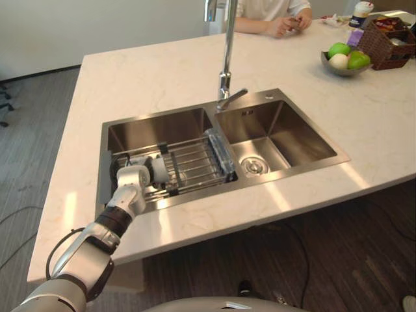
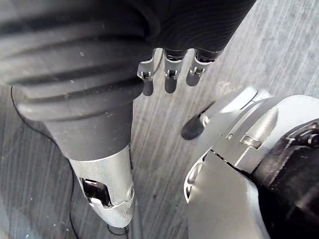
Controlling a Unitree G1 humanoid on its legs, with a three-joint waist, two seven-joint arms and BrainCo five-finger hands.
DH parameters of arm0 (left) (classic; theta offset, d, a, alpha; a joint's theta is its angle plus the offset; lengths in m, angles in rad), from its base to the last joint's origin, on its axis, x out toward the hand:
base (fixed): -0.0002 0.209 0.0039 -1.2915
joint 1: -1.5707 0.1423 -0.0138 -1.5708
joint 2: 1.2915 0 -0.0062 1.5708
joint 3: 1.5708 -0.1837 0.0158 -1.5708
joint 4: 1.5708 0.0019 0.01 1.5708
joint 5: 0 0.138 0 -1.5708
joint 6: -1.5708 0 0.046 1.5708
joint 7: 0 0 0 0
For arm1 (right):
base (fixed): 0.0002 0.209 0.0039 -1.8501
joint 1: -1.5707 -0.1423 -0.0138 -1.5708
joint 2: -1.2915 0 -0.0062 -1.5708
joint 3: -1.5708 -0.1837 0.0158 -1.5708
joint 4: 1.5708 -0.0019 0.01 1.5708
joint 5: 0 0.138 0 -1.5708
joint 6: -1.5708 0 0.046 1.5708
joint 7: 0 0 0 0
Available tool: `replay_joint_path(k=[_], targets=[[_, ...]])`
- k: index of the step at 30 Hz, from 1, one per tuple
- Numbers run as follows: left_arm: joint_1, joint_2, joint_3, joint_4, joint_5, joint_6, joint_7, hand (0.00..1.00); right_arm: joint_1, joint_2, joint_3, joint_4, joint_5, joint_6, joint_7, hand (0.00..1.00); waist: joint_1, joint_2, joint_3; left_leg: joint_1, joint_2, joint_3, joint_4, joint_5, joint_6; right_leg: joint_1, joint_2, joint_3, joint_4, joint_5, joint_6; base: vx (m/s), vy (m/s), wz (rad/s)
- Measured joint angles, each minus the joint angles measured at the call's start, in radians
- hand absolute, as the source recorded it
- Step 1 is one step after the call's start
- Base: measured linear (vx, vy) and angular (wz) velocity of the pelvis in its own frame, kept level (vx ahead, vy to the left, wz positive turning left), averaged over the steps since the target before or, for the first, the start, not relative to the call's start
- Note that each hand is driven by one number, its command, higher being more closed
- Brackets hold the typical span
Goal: Walk over to the sink, pick up the cup, carry it to the dishwasher, place the cup inside the dishwasher, then close the dishwasher door
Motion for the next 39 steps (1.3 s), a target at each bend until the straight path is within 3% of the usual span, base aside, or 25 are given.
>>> replay_joint_path(k=[4, 7, 9, 12, 15, 18, 20, 23, 26, 33, 39], targets=[[0.029, 0.055, -0.04, -0.004, -0.078, -0.136, 0.135, 1.0, -0.004, -0.001, 0.004, 0.0, 0.002, -0.001, -0.002, 0.0, 0.002, 0.001, 0.0, -0.002, -0.001, -0.001, -0.001, 0.0, 0.001, 0.0, -0.001, -0.006, 0.0, -0.001, 0.001, -0.01, 0.001, 0.03], [0.057, 0.103, -0.082, -0.01, -0.154, -0.237, 0.313, 1.0, -0.005, -0.01, 0.041, 0.0, 0.011, -0.001, -0.01, 0.0, 0.001, 0.002, 0.001, -0.003, -0.004, -0.001, -0.002, -0.001, 0.002, 0.0, -0.004, -0.008, 0.0, -0.003, 0.004, 0.0, 0.001, 0.01], [0.1, 0.141, -0.114, -0.031, -0.195, -0.328, 0.464, 1.0, -0.006, -0.01, 0.042, 0.0, 0.031, -0.002, -0.021, 0.0, 0.002, 0.002, 0.001, -0.004, -0.007, -0.003, -0.002, -0.002, 0.003, -0.004, -0.008, -0.012, 0.0, -0.005, 0.006, 0.01, 0.001, 0.06], [0.113, 0.146, -0.148, -0.078, -0.251, -0.414, 0.616, 1.0, -0.029, -0.01, 0.049, 0.001, 0.043, -0.002, -0.029, 0.0, -0.01, 0.002, 0.006, -0.017, -0.013, -0.001, -0.002, -0.004, 0.006, -0.021, -0.013, -0.012, 0.006, -0.003, 0.007, 0.01, 0.002, -0.04], [0.126, 0.137, -0.148, -0.165, -0.325, -0.456, 0.718, 1.0, -0.037, -0.01, 0.062, 0.003, 0.043, -0.001, -0.035, 0.0, -0.016, -0.007, 0.021, -0.017, -0.014, 0.0, -0.002, -0.005, 0.008, -0.022, -0.014, -0.013, 0.007, -0.003, 0.007, 0.02, -0.005, -0.02], [0.175, 0.123, -0.102, -0.298, -0.403, -0.541, 0.808, 1.0, -0.035, -0.025, 0.058, 0.015, 0.042, -0.001, -0.028, 0.0, -0.019, -0.006, 0.022, -0.002, -0.021, 0.0, 0.004, -0.01, 0.01, -0.004, -0.022, -0.018, 0.007, -0.002, 0.006, 0.04, 0.0, 0.01], [0.201, 0.091, -0.011, -0.371, -0.479, -0.621, 0.864, 1.0, -0.035, -0.029, 0.02, 0.021, 0.038, -0.004, -0.005, 0.0, -0.007, -0.005, 0.022, -0.002, -0.034, -0.003, 0.029, -0.018, 0.02, 0.015, -0.04, -0.041, 0.007, -0.002, 0.006, 0.0, 0.021, 0.14], [0.214, 0.08, 0.09, -0.443, -0.598, -0.72, 0.907, 1.0, -0.036, -0.028, -0.013, 0.022, 0.036, -0.009, 0.013, 0.0, 0.024, 0.001, 0.021, -0.009, -0.042, -0.023, 0.034, -0.024, 0.029, 0.021, -0.05, -0.048, 0.007, -0.002, 0.006, -0.06, 0.013, 0.16], [0.231, 0.077, 0.138, -0.483, -0.74, -0.79, 0.912, 1.0, -0.037, -0.025, -0.048, 0.021, -0.005, -0.009, 0.025, 0.0, 0.05, 0.001, 0.02, -0.023, -0.044, -0.046, 0.035, -0.025, 0.031, 0.023, -0.052, -0.074, 0.007, -0.002, 0.005, -0.09, -0.007, 0.21], [0.283, 0.031, 0.249, -0.507, -1.019, -0.819, 0.847, 1.0, -0.037, -0.026, -0.092, 0.001, -0.113, 0.004, 0.036, 0.0, 0.063, 0.01, 0.002, -0.044, -0.043, -0.084, 0.026, 0.008, 0.035, 0.02, -0.048, -0.104, 0.006, -0.008, -0.009, -0.12, -0.021, 0.14], [0.384, -0.018, 0.403, -0.507, -1.043, -0.797, 0.859, 1.0, -0.041, -0.014, -0.091, -0.001, -0.199, 0.04, 0.046, 0.0, 0.086, 0.002, -0.009, -0.091, -0.039, -0.123, 0.05, 0.011, 0.038, 0.017, -0.043, -0.127, 0.007, -0.011, -0.01, -0.06, -0.012, 0.18]])
